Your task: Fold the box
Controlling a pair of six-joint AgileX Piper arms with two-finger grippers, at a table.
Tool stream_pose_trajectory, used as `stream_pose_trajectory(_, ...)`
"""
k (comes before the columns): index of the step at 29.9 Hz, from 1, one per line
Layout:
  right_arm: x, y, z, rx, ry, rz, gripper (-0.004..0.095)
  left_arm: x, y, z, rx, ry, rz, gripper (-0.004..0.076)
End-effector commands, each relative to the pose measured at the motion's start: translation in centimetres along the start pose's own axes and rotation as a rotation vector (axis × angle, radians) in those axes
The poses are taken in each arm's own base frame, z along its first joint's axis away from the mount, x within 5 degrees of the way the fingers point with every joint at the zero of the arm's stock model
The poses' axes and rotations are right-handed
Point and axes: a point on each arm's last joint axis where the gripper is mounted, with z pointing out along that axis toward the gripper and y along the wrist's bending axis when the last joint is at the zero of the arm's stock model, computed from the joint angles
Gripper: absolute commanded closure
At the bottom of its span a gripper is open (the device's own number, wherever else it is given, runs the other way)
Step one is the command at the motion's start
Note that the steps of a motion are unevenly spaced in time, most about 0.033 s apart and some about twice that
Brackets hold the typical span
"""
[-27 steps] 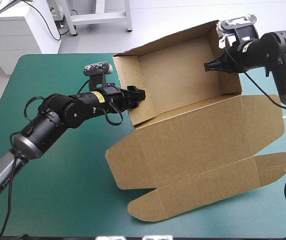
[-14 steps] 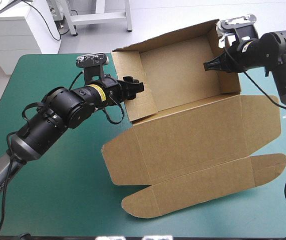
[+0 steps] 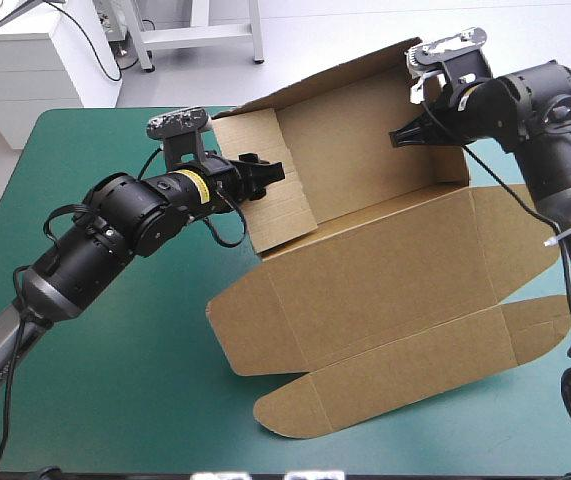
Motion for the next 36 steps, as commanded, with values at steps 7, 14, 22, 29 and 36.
stream_pose_trajectory(7, -1.7, 1.1, -3.5, 0.055, -0.186, -0.021, 0.0907, -0.8, -0.8, -0.5, 0.047, -0.040, -0.055, 0.0306)
stream_pose_trajectory(14, -1.8, 1.1, -3.5, 0.055, -0.198, -0.021, 0.0908, -0.6, -0.7, -0.1, 0.032, -0.025, -0.118, 0.0306)
stream_pose_trajectory(22, -1.9, 1.1, -3.6, 0.053, -0.210, -0.002, 0.0908, -0.2, -0.4, 0.8, -0.005, 0.001, -0.144, 0.0306)
stream_pose_trajectory(29, -1.9, 1.1, -3.6, 0.051, -0.209, 0.012, 0.0908, 0.1, -0.3, 1.3, -0.003, -0.003, -0.135, 0.0328)
stream_pose_trajectory(36, -1.8, 1.1, -3.5, 0.050, -0.202, 0.013, 0.0910, -0.2, -0.2, 1.3, -0.013, -0.030, -0.090, 0.0722)
